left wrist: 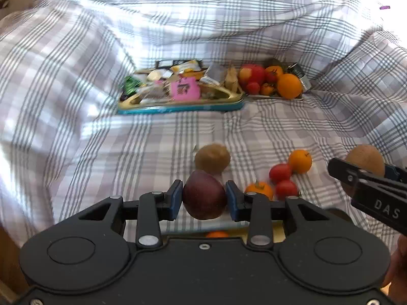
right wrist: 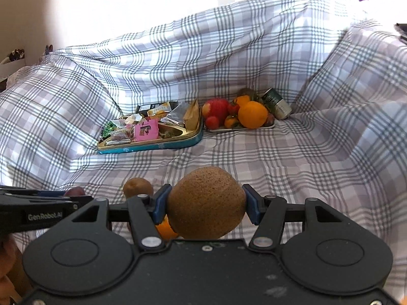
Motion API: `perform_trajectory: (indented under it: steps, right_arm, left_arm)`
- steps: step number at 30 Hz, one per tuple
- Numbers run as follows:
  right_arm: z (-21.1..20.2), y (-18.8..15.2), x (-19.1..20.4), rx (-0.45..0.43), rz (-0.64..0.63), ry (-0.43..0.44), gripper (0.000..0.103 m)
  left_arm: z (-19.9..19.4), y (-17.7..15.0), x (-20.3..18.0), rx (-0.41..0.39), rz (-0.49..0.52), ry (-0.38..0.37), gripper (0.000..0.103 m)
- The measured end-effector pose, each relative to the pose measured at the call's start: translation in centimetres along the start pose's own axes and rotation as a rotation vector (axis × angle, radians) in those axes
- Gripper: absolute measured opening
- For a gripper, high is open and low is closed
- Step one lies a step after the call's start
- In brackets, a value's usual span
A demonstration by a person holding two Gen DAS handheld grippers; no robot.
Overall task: Organize fruits
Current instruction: 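Carry the plum and kiwi over the gold tray with both tools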
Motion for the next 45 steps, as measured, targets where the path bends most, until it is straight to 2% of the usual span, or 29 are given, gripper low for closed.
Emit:
perform_trajectory:
  steps: [4,11,15,24,39,45]
  right_arm:
    - [-1.9,-1.9,-0.1,-0.012,-0.002,-0.017,0.062]
    - [-4.4,-5.3,0.9,-0.005,-0.050,-0.007,0.062]
    - [-5.3,-6.9,1.2,0.003,-0.079,-0.029,0.062]
    - [-5.5,-10.2,-0.4,0.077,-0.061,-0.081,0.062]
    - [-5.2,-10.7,-0.5,0.081,-0.043,-0.121,0.062]
    - [-5.5,-10.7,-0.4,0.074,-0.031,-0.133,0.062]
  left_arm:
    - [-0.9,-1.9,0.0,0.022,-0.034,0.001,0.045]
    - [-1.7,-4.9,-1.1,0.053,-0.009,0.044,0.045]
    - [-1.8,-6.4,-1.7,0.075,0.013,0.060,0.045]
    - [-1.6,-8.8,-2.6,0.096,0.040,0.081,0.045]
    - [-0.7,-10.3,-2.4,0.116,-0.010,0.050,0.045]
    - [-0.4,-10.7,-3.1,0.142,0.024,0.037,0.045]
Point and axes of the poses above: each gripper's, at about its wrist camera, not at the fingertips, and z roughly the way its jaws point, x to its left, y to its top, the point moved 6 cm from there along z, roughly the way its jaws point, and after that the axes turned 13 degrees about -y, right-handed, at the moved point
